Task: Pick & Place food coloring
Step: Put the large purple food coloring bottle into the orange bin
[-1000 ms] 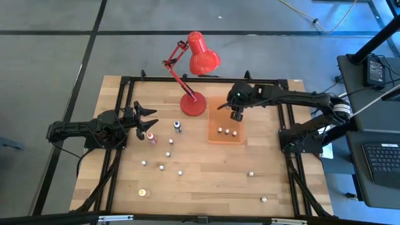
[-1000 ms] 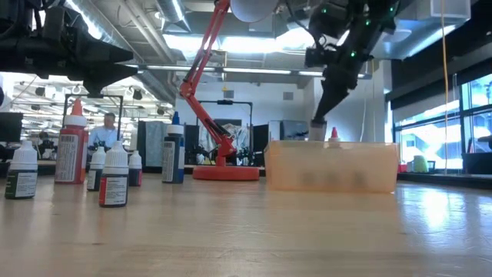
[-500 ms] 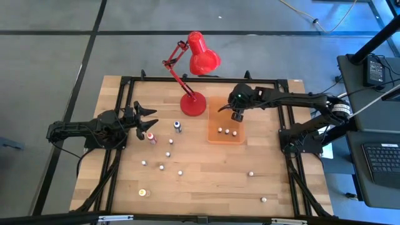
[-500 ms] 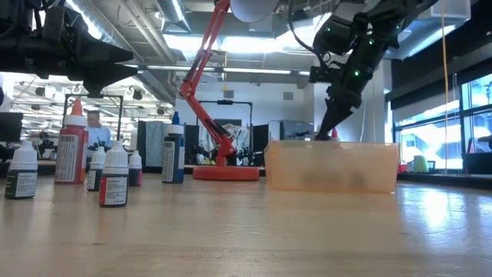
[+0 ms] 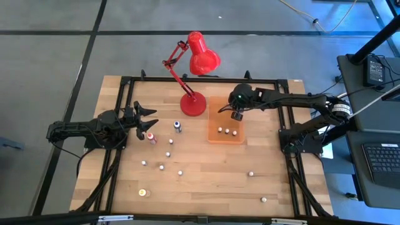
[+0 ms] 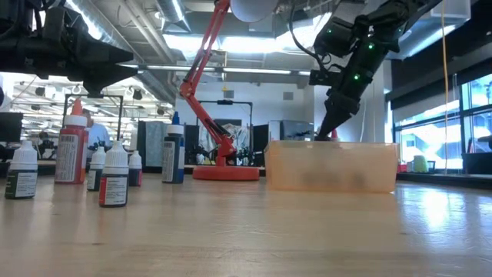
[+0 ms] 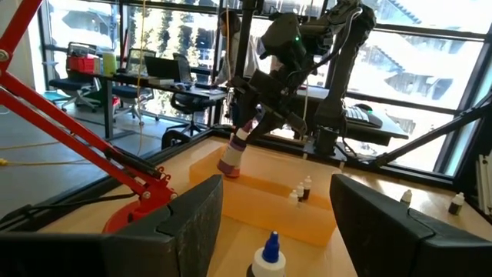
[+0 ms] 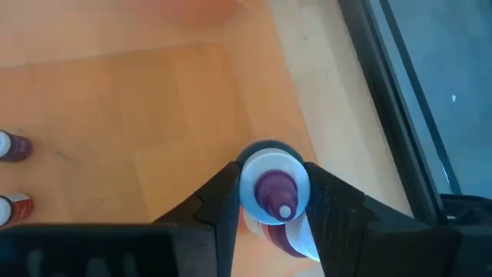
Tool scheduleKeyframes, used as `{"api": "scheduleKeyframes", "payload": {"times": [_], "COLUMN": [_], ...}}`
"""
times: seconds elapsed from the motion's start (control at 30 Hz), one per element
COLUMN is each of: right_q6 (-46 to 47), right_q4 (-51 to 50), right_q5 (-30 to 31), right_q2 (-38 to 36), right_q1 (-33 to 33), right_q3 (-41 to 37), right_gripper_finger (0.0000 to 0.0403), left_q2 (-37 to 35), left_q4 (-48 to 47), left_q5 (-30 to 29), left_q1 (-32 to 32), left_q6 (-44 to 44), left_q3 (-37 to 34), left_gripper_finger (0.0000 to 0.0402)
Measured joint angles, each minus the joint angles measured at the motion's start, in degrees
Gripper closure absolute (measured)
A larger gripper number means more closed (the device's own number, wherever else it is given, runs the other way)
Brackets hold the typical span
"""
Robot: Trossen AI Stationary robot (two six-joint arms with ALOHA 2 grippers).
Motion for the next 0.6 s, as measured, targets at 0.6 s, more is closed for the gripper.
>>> {"api": "scheduleKeyframes", "payload": {"times": [0.6], "right_q6": [0.52], "right_q4": [-0.28], "right_q5": [-0.13], "right_q2": [0.0], "right_q1": [0.0], "right_q3": [0.0], "right_gripper_finger": [0.0269], "left_q2": [0.01], "left_q4": [0.02], "left_q5": [0.0], "left_q1": [0.0], "left_q6": [0.04], "left_q3": [0.0], "left_gripper_finger": [0.0167]}}
